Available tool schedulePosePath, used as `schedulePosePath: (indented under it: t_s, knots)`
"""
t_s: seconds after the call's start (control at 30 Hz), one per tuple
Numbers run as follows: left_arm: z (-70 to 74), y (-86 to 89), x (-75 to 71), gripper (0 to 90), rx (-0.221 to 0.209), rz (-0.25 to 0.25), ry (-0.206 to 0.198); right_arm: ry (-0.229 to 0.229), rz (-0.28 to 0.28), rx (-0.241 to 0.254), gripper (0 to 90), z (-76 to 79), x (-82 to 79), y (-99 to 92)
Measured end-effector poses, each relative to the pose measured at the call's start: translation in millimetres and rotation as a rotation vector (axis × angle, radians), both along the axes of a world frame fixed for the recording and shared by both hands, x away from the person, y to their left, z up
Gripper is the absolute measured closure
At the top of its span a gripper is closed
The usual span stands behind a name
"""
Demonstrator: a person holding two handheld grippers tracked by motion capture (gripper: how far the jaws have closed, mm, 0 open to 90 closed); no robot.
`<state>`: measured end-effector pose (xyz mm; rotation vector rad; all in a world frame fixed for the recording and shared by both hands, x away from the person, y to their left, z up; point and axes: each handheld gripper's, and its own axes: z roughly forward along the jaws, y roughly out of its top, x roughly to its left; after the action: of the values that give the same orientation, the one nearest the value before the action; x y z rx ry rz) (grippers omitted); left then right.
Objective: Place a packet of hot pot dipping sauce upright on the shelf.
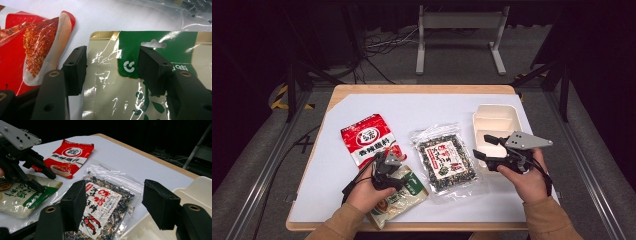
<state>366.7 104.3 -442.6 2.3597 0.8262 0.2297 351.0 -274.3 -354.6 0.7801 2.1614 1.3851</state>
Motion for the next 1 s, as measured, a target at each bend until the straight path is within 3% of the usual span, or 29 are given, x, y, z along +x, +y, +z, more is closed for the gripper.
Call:
schedulePosePath:
  t_s: [0.33, 0.47, 0.7, 0.8, 1.0]
  knots:
    - [-0.7, 0.0, -3.2, 51.0, 0.001, 0.034, -0.029, 0.002, 0.004, -0.006, 36.4, -0.7, 0.1, 2.5]
    - [0.9, -2.9, -7.2, 66.6, 0.011, 0.023, -0.033, 0.004, 0.004, -0.008, 36.4, -1.0, 0.1, 2.6]
    - [1.5, -4.3, -9.9, 72.9, 0.013, 0.028, -0.029, 0.000, 0.008, -0.007, 36.4, -0.8, 0.0, 2.8]
    - [2.2, -4.8, -11.5, 84.6, 0.037, 0.013, -0.049, 0.008, 0.008, -0.006, 36.3, -1.4, 0.3, 3.0]
    - [2.5, -4.7, -12.1, 87.6, 0.038, 0.014, -0.046, 0.007, 0.007, -0.003, 36.4, -1.3, 0.2, 2.3]
